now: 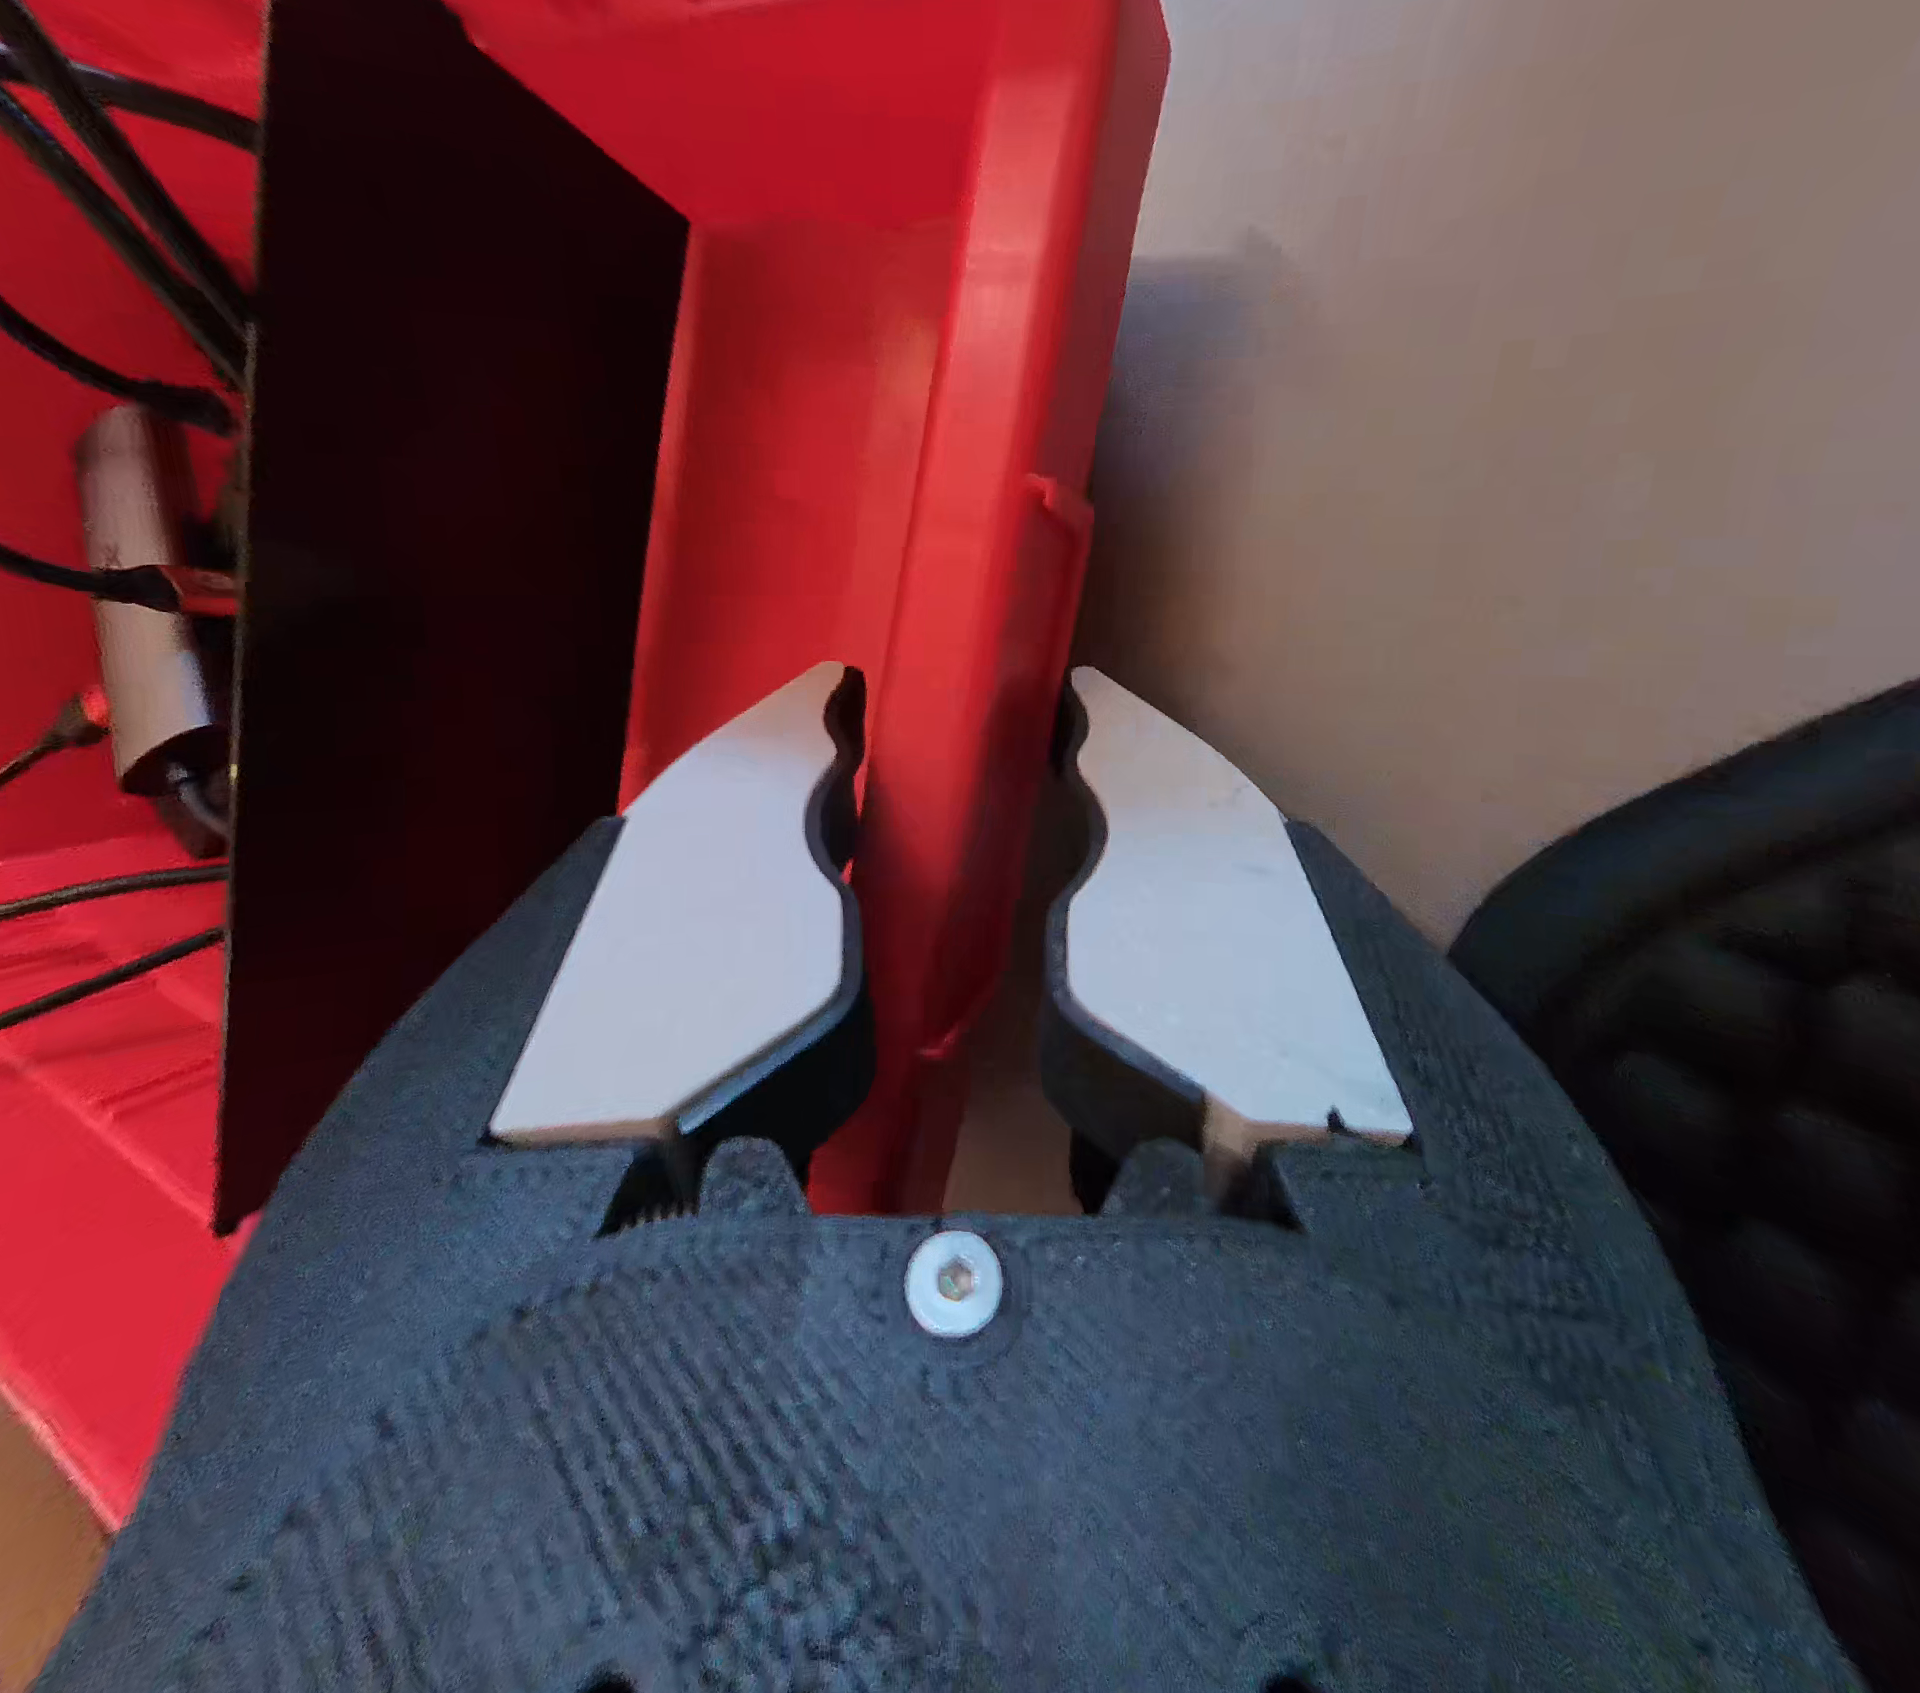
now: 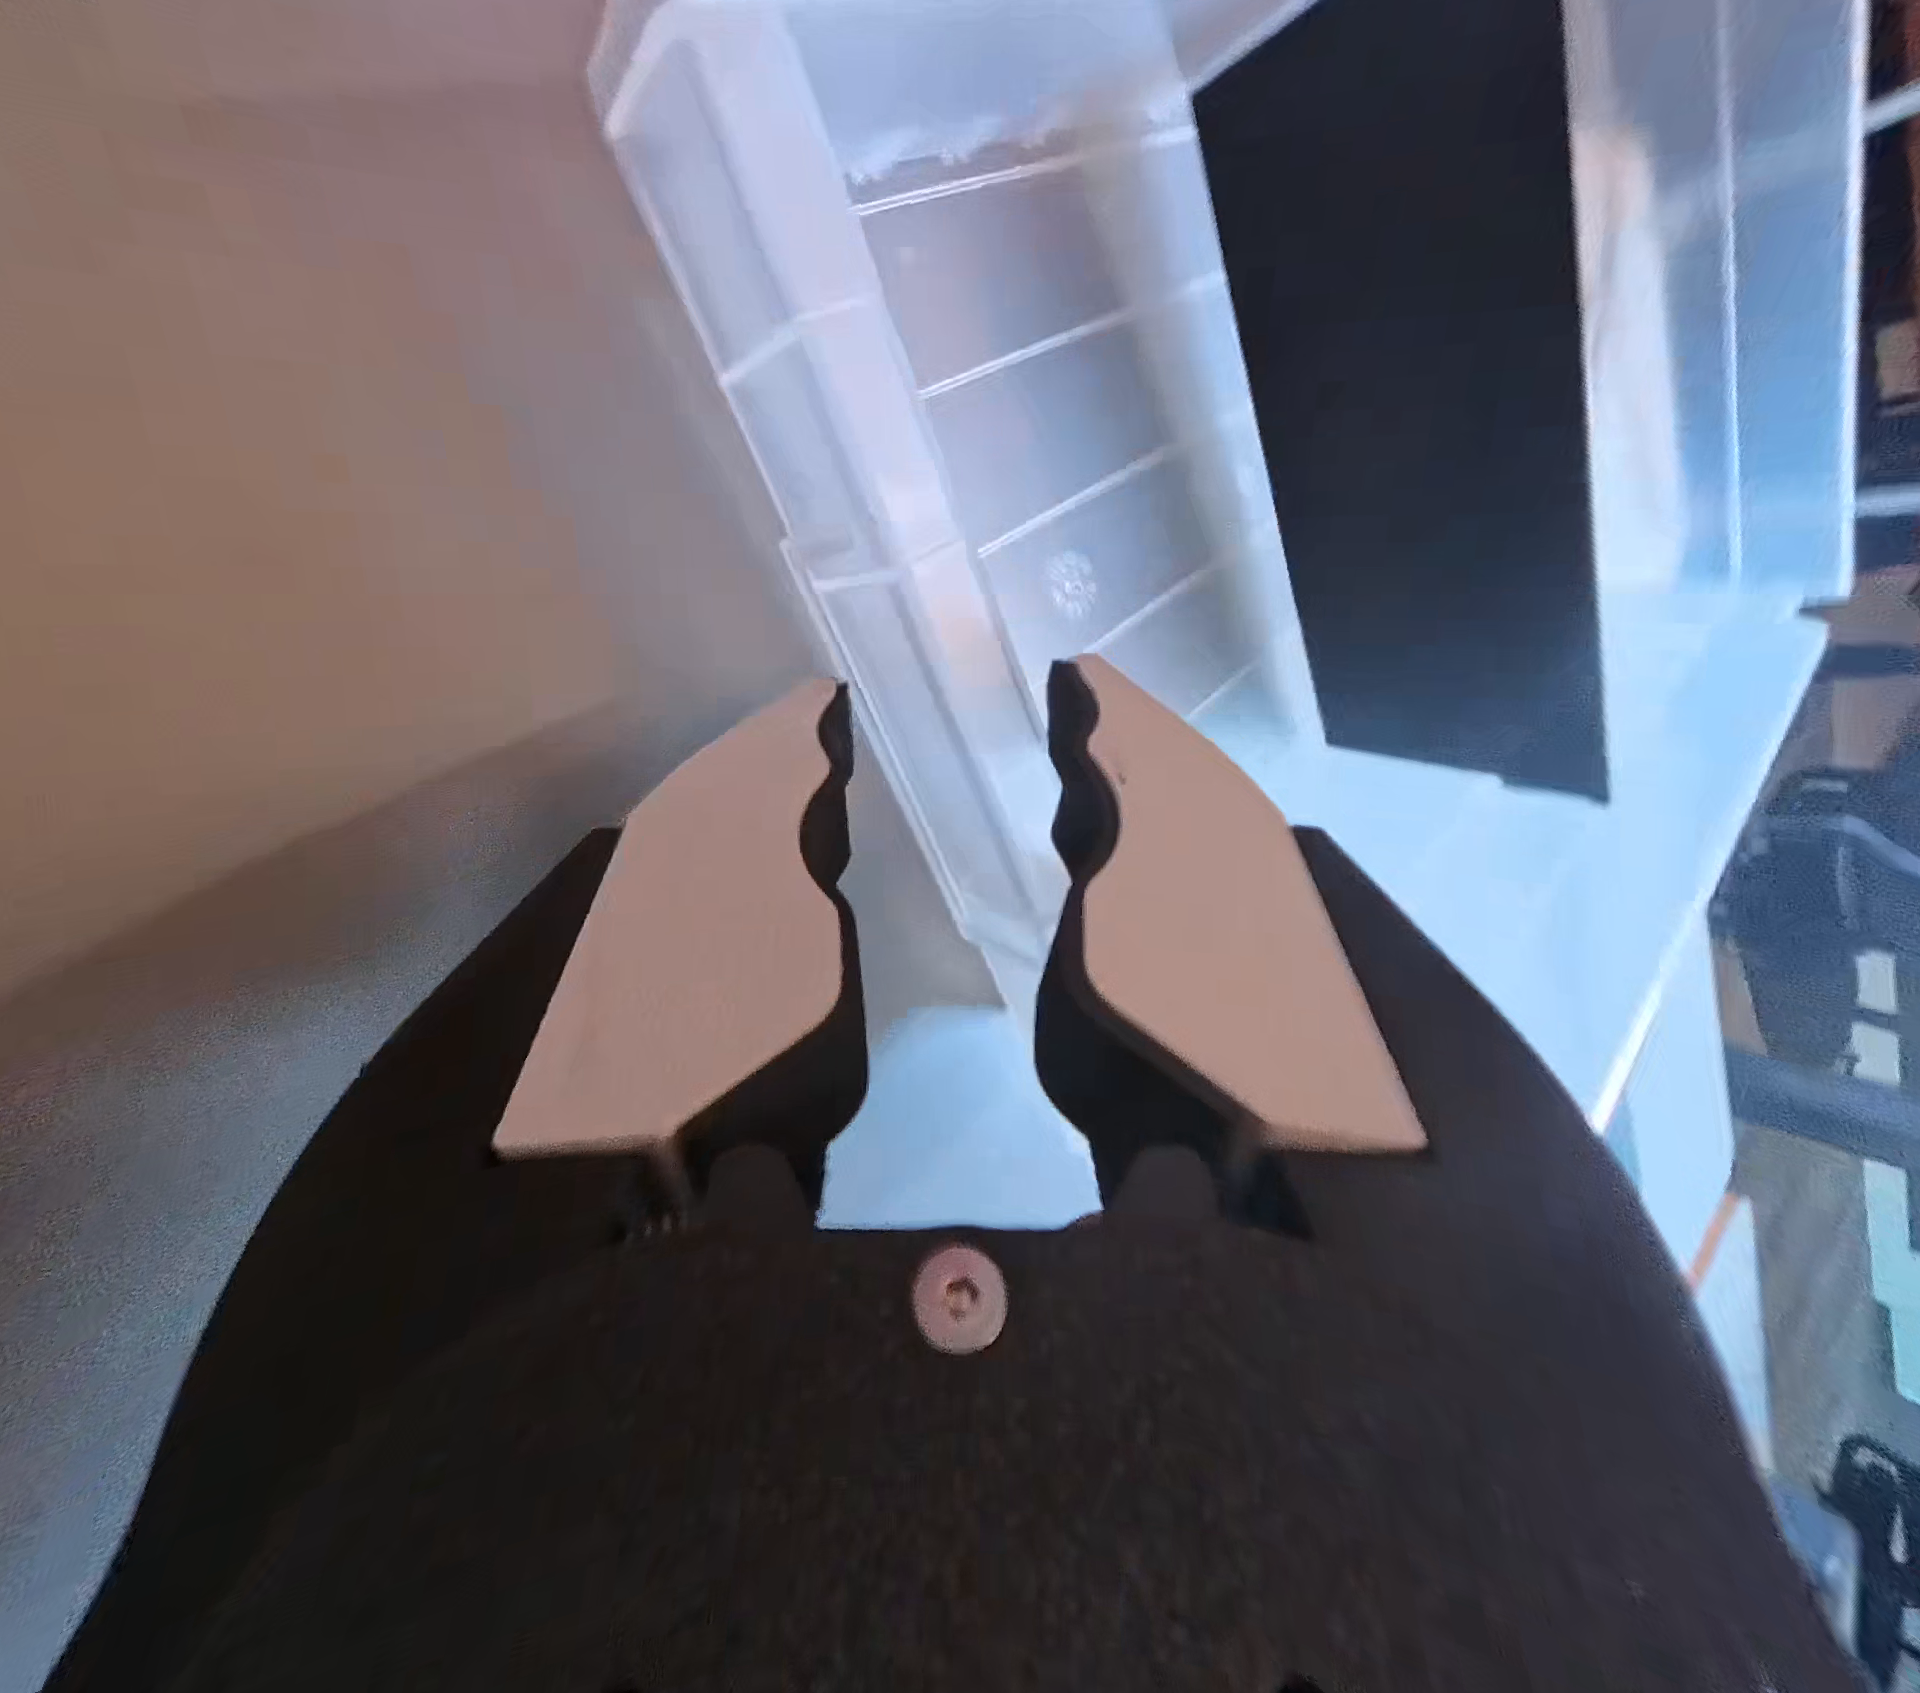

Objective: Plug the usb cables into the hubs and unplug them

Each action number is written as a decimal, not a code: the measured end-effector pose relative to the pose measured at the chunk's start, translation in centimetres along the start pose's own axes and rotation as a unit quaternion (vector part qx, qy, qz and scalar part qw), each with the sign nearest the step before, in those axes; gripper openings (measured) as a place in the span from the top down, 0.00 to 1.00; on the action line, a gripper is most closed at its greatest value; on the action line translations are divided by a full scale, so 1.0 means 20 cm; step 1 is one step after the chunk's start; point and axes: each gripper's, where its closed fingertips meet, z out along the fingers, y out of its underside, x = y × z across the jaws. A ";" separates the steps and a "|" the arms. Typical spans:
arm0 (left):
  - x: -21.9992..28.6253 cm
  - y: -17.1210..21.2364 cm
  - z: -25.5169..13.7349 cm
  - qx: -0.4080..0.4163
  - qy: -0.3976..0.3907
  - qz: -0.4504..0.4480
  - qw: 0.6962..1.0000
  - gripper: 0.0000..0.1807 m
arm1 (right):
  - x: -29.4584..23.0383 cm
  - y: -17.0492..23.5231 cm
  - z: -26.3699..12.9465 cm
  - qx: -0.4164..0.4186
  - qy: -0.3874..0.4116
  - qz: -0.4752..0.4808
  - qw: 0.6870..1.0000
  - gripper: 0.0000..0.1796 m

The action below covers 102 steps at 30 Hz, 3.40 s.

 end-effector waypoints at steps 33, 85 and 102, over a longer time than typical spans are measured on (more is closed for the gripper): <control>-0.76 -0.25 -0.25 0.169 -0.045 -0.200 0.964 0.79 | 0.39 0.31 -0.31 0.155 0.135 0.231 0.951 0.71; 0.08 -1.38 -0.46 0.365 -0.262 0.253 0.857 0.82 | 0.36 -0.37 -0.73 0.417 -0.194 0.354 0.814 0.69; 0.37 -1.38 -0.44 0.444 0.423 -0.223 0.758 0.82 | 0.48 -0.32 -0.83 0.603 -0.137 0.348 0.705 0.91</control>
